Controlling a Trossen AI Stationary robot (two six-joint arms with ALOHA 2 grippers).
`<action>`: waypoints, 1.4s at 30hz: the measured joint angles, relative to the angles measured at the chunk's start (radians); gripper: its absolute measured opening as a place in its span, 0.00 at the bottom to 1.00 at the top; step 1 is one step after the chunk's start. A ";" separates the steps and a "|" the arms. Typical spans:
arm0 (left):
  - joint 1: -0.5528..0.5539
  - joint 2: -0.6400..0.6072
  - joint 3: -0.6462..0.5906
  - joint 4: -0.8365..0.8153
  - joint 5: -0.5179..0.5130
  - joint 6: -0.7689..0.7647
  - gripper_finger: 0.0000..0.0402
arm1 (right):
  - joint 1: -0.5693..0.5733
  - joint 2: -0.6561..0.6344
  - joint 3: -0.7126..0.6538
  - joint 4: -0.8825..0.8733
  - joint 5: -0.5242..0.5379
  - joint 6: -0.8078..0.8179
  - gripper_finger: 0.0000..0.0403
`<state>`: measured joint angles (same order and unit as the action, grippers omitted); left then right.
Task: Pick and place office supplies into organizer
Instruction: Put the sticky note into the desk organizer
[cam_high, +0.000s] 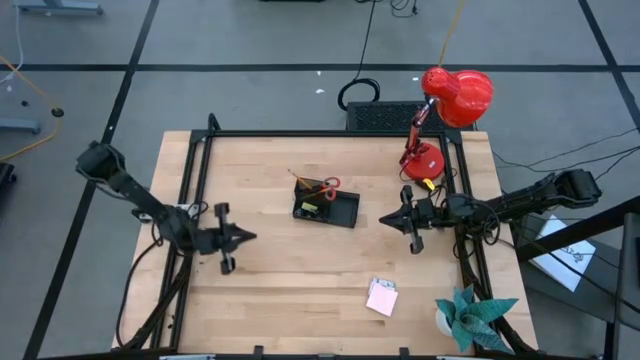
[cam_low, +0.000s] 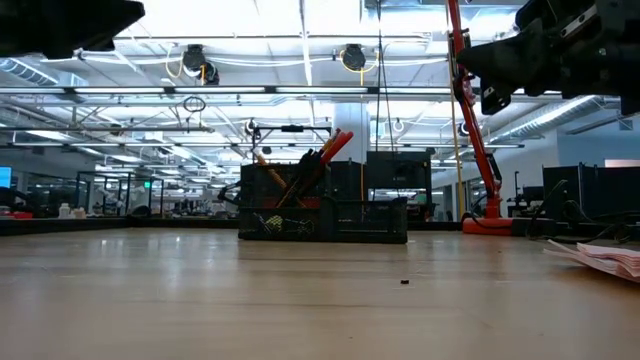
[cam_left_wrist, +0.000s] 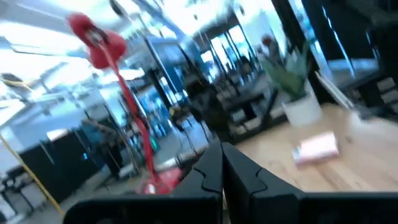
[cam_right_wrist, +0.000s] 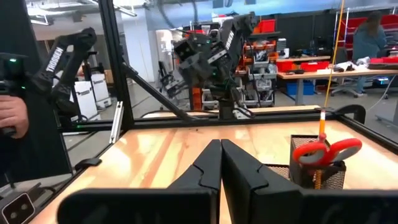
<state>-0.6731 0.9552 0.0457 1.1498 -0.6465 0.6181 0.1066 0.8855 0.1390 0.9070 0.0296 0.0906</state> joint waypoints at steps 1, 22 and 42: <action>0.021 -0.011 -0.023 0.053 0.035 0.016 0.01 | 0.000 0.000 0.000 -0.002 0.000 0.001 0.01; 0.770 -0.026 -0.036 -0.118 0.927 -0.340 0.00 | 0.000 0.043 0.000 -0.052 -0.086 -0.028 0.01; 0.791 -0.026 -0.035 -0.320 0.786 -0.544 0.02 | 0.000 0.051 0.000 -0.033 -0.136 -0.075 0.01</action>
<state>0.1181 0.9295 0.0109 0.8299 0.1391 0.0738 0.1066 0.9367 0.1387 0.8742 -0.1061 0.0155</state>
